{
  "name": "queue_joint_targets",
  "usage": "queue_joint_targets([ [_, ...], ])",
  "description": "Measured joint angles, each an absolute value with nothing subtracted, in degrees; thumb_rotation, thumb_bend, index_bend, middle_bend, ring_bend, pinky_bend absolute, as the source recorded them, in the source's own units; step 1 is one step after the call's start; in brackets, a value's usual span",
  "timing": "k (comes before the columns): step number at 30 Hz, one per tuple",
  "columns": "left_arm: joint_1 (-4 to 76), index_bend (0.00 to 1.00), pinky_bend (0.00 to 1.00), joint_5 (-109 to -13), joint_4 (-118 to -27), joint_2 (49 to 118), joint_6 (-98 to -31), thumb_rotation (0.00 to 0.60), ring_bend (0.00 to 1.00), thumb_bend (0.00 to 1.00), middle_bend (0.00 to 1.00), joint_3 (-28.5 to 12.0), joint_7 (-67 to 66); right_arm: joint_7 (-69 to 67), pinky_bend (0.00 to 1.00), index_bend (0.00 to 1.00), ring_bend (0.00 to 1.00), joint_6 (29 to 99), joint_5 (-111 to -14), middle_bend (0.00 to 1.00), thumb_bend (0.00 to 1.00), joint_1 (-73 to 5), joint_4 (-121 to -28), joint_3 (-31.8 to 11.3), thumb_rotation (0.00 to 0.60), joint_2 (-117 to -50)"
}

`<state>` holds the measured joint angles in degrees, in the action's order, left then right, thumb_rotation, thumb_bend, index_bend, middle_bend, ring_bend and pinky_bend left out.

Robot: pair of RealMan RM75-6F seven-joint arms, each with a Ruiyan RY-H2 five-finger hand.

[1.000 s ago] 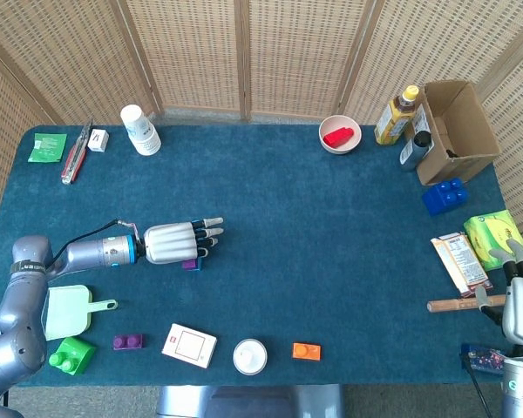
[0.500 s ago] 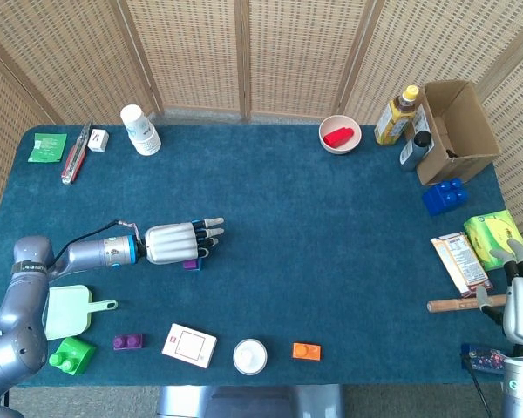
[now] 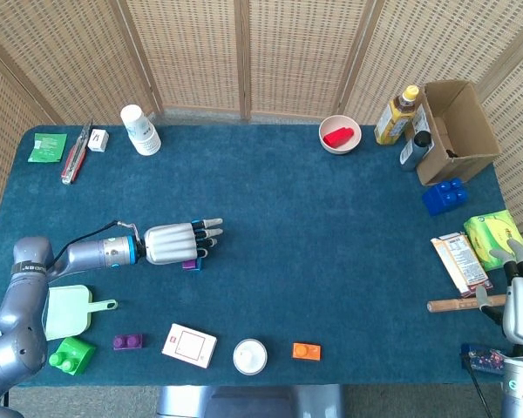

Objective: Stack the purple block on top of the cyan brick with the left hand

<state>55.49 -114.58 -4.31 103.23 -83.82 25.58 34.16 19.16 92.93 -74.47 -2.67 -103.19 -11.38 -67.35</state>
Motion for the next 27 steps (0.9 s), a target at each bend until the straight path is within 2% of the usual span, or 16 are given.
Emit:
queue_joint_targets([
  [27, 56.11, 0.64, 0.00, -114.28, -4.25, 103.99, -83.69, 0.600, 0.13, 0.36, 0.28, 25.37, 34.92, 18.57, 0.14, 0.27, 0.00, 93.21, -74.25, 0.17, 0.28, -2.26, -102.79, -11.42, 0.600, -67.39],
])
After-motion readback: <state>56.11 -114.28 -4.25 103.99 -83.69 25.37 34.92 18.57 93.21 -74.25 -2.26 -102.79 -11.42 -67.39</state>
